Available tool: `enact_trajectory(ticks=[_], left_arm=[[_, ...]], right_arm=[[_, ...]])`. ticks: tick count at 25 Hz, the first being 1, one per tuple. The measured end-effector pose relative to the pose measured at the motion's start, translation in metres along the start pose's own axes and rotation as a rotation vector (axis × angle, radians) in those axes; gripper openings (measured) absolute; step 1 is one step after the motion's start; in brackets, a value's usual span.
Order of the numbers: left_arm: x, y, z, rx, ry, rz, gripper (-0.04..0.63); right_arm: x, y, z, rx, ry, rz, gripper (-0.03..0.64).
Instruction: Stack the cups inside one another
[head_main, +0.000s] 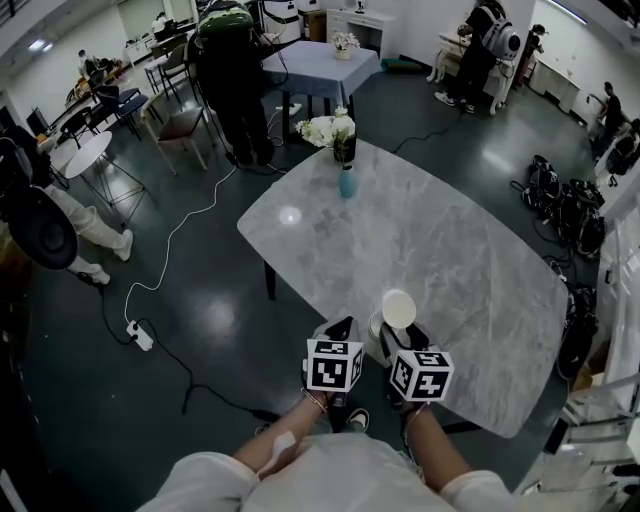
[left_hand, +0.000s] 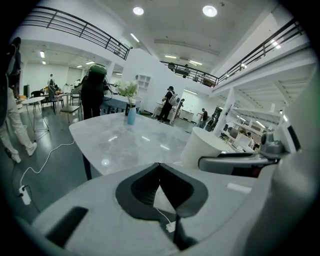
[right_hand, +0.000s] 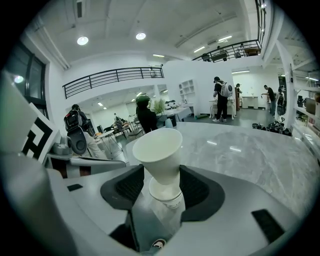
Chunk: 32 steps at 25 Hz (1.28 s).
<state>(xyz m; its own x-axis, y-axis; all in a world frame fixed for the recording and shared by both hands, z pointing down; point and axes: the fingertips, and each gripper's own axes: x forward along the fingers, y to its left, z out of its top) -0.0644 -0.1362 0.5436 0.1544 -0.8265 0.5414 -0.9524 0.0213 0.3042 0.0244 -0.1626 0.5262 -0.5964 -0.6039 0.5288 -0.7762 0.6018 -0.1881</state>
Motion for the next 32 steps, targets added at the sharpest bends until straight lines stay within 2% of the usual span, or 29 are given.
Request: enact_trajectory(ticks=[20, 32], left_arm=[[0.004, 0.012, -0.017, -0.025, 0.044, 0.042, -0.005], [0.011, 0.011, -0.019, -0.031, 0.051, 0.045, -0.005]], right_arm=[[0.018, 0.007, -0.022, -0.016, 0.071, 0.059, 0.207], [0.014, 0.002, -0.022, -0.006, 0.052, 0.065, 0.229]])
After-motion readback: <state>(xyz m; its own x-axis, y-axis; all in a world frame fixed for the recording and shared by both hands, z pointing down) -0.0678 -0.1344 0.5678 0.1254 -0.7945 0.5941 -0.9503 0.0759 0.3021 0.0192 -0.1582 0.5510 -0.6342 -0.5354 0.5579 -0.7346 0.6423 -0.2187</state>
